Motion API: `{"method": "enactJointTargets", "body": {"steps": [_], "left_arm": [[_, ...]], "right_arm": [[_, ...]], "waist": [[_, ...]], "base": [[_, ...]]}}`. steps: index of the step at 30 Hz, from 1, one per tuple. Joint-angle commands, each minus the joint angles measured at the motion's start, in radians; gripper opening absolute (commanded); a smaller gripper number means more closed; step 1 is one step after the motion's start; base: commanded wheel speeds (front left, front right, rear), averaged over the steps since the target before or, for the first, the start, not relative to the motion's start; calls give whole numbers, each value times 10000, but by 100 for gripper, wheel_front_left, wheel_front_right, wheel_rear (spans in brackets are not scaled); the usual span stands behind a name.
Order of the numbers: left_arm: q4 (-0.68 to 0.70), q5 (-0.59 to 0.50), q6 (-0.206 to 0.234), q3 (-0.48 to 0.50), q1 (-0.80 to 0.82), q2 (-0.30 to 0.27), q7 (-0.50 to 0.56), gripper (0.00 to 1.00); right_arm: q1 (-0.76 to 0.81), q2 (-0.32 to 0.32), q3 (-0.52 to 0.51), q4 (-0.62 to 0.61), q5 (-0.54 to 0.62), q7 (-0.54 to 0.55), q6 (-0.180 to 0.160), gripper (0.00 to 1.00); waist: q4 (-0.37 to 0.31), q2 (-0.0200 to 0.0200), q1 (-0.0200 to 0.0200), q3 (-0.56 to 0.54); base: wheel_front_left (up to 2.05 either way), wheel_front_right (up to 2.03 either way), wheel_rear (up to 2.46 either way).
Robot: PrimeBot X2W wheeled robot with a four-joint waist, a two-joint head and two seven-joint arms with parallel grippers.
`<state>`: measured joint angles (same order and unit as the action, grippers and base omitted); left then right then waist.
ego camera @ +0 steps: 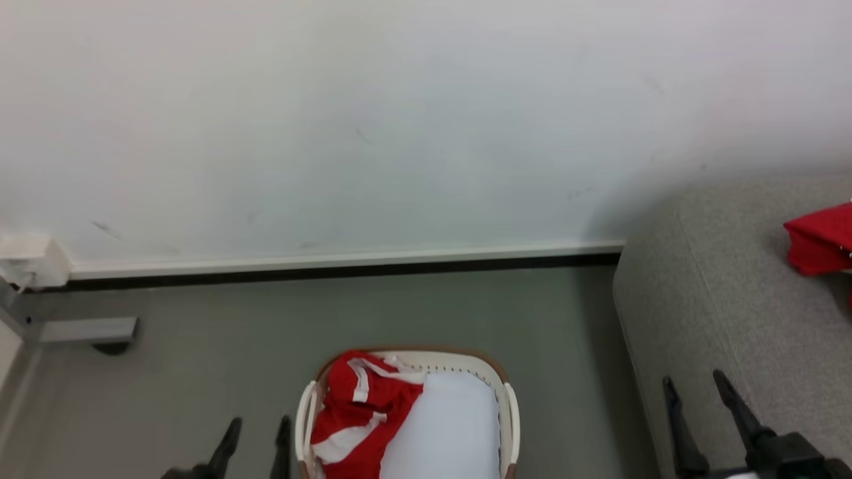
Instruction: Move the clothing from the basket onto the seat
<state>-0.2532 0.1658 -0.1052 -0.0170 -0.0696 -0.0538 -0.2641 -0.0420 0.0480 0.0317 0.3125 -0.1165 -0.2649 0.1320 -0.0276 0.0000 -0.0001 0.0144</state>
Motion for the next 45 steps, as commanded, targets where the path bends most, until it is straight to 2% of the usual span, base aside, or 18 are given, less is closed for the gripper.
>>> {"method": "enactJointTargets", "body": {"steps": [1, 2, 8, 13, 14, 20, 26, 34, 45], "left_arm": [[-247, -230, -75, -257, 671, -23, -6, 100], [-247, -230, -75, -257, 671, -23, -6, 100], [-1522, -851, -157, -1102, 3047, -192, 255, 100], [-2762, -1341, -151, -1556, 5291, -419, 1198, 100], [-3359, -1503, -118, -1664, 6067, -518, 1654, 100], [-4868, -1847, 200, -1750, 7573, -725, 2655, 100], [-6378, -2216, 739, -1880, 8724, -1033, 3496, 100], [-7411, -2649, 1407, -2112, 9690, -1380, 3387, 100], [-8038, -2557, 1673, -2294, 10318, -1523, 2805, 100]], "right_arm": [[-428, 44, -44, -203, 68, 7, -25, 100], [-428, 44, -44, -203, 68, 7, -25, 100], [-1409, 42, -160, -738, 43, 9, -25, 100], [-2347, 35, -228, -1277, -191, 9, -25, 100], [-2633, 35, -241, -1474, -321, 9, -25, 100], [-3116, 30, -198, -1836, -647, 9, -25, 100], [-3355, 33, -93, -2075, -948, 9, -25, 100], [-3475, 33, 2, -2175, -1038, 9, -25, 100], [-3417, 31, 103, -2084, -1135, 9, -25, 100]], "waist": [[-233, 0, 1, 705], [-233, 0, 1, 705], [-686, 0, 1, 2805], [-1198, 0, 1, 4779], [-1398, 0, 1, 5442], [-1789, 0, 1, 6626], [-1979, 0, 1, 7330], [-2008, 0, 1, 7677], [-1941, 0, 1, 7602]], "base": [[0, 0, 0], [0, 0, 0], [0, 0, 0], [0, 0, 0], [0, 0, 0], [0, 0, 0], [0, 0, 0], [0, 0, 0], [0, 0, 0]]}}
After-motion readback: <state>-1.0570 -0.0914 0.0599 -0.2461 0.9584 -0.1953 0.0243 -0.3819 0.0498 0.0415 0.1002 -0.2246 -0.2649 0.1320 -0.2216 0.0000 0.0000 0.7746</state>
